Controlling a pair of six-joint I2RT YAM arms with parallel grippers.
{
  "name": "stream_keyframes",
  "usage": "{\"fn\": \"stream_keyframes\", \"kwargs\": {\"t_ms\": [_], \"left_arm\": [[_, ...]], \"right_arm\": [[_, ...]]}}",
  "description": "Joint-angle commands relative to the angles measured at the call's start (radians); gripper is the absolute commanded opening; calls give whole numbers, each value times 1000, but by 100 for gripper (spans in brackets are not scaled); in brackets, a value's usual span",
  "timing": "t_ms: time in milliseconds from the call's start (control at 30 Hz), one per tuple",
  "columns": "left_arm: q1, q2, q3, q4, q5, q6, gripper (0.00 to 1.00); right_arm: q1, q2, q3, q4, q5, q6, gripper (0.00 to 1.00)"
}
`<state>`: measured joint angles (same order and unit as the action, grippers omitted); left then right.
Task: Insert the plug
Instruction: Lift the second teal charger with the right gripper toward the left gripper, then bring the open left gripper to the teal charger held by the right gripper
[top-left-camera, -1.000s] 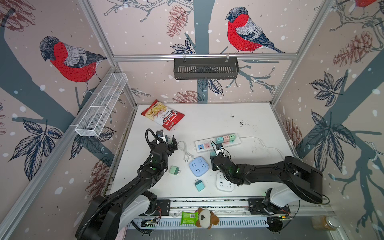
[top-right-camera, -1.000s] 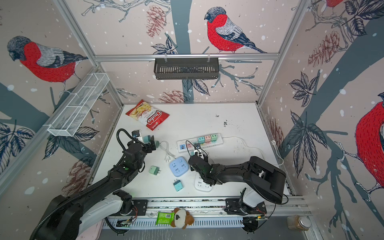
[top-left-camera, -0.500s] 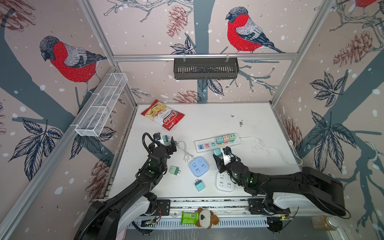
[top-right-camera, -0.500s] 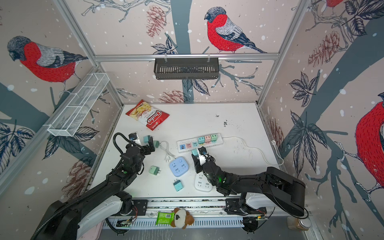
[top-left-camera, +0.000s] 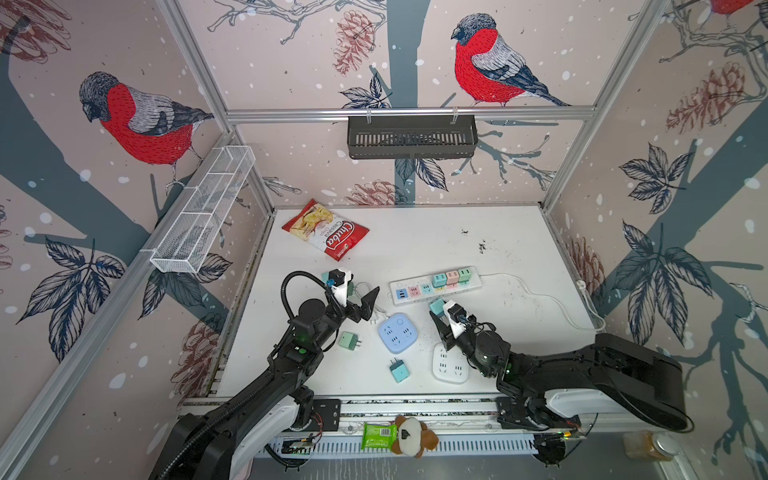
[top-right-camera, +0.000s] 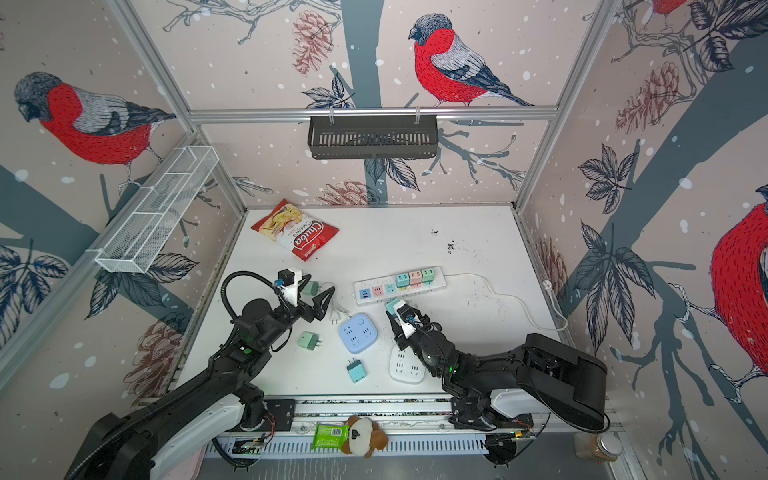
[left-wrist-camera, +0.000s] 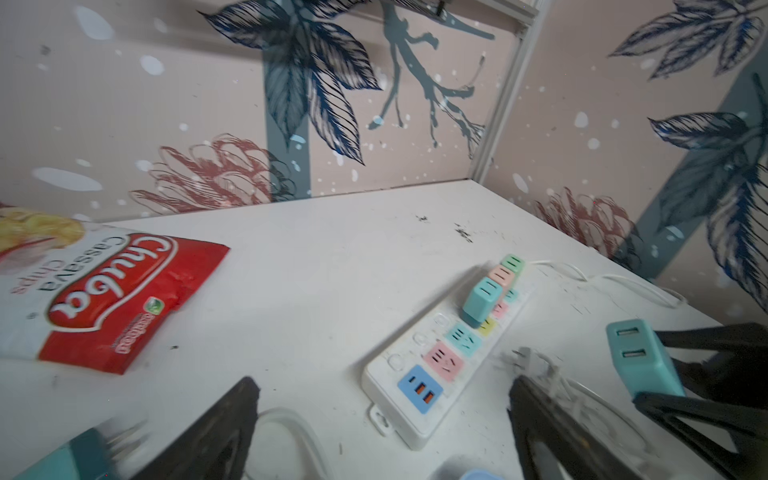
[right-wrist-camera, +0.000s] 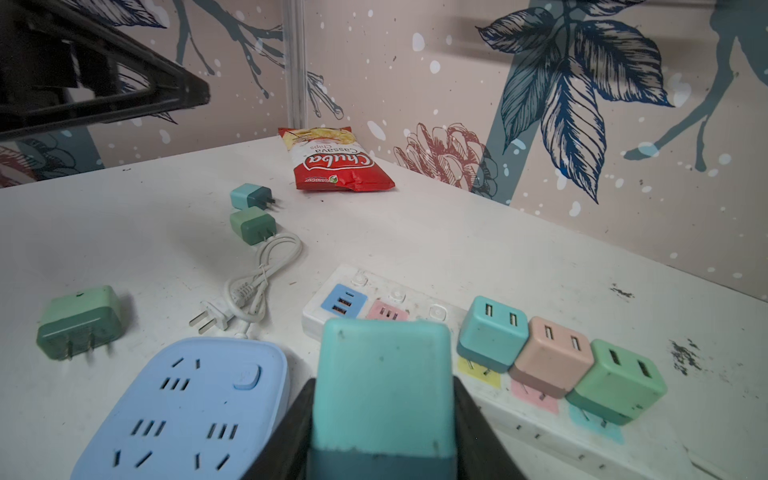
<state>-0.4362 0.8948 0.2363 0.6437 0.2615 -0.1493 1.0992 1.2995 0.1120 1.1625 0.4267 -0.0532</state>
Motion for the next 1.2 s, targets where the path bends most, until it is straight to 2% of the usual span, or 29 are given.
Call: {"fn": "stream_keyframes", "kwargs": {"t_ms": [0, 67, 133, 200, 267, 333, 600, 833, 967, 1167], "left_arm": [[-11, 73, 58, 54, 240, 47, 87], [-28, 118, 92, 33, 314, 61, 83], [-59, 140, 117, 3, 335, 93, 81], [-102, 149, 128, -27, 310, 142, 81], [-137, 151, 145, -69, 278, 169, 81], [-143, 151, 151, -78, 288, 175, 81], [-151, 196, 170, -82, 382, 214, 78], [-170, 256, 217, -140, 401, 250, 75], [-186, 283, 240, -170, 396, 277, 73], [-200, 305, 261, -202, 395, 295, 72]], "right_arm": [[6, 12, -13, 170, -43, -116, 1], [5, 20, 5, 144, -7, -138, 1], [6, 33, 19, 137, 28, -160, 1], [5, 43, 23, 146, 36, -179, 1], [3, 55, 31, 119, -34, -233, 1], [7, 66, 44, 113, -29, -263, 1], [21, 157, 31, 267, -4, -443, 0], [27, 235, -8, 463, 18, -639, 0], [32, 222, 0, 419, -3, -691, 0], [31, 126, -26, 344, -61, -720, 0]]}}
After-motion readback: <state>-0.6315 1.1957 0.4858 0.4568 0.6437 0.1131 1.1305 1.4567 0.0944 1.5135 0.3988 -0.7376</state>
